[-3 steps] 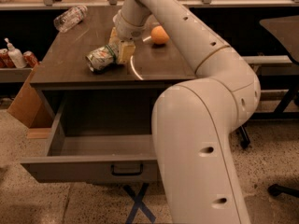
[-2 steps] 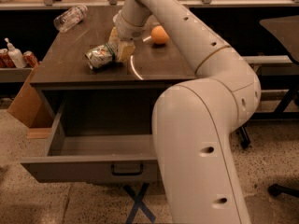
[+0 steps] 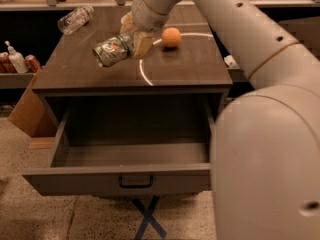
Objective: Place 7up can into top drawer
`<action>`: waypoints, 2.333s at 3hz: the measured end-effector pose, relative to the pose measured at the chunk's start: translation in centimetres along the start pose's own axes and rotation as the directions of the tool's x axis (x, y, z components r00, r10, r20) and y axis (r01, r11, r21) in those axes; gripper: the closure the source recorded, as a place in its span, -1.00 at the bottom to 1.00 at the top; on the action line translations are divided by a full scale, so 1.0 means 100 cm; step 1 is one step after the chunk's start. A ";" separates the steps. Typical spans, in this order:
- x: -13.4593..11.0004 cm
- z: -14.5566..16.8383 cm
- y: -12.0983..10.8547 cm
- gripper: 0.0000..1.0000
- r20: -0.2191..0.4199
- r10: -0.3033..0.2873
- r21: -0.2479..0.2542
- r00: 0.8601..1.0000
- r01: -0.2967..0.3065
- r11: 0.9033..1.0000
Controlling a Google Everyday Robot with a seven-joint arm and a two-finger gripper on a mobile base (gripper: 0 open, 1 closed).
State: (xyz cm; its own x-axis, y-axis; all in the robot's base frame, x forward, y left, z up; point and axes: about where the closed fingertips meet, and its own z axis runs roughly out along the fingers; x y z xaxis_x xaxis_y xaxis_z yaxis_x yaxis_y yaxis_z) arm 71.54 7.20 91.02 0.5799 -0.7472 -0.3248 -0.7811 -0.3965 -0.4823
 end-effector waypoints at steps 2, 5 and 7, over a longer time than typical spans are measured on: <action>-0.014 -0.021 0.035 1.00 0.008 0.005 -0.033 1.000 -0.005 0.999; -0.064 -0.010 0.105 1.00 0.046 0.241 -0.176 0.969 -0.230 0.957; -0.091 0.013 0.183 1.00 0.025 0.418 -0.304 0.908 -0.391 0.868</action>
Offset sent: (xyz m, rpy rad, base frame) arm -0.0334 -0.0141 0.0088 -0.0046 0.0206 0.0065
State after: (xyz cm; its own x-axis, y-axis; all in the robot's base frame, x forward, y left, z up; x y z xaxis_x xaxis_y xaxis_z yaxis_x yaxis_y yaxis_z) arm 52.30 7.46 84.06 0.2059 -0.8311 -0.5166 -0.9758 -0.2142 -0.0442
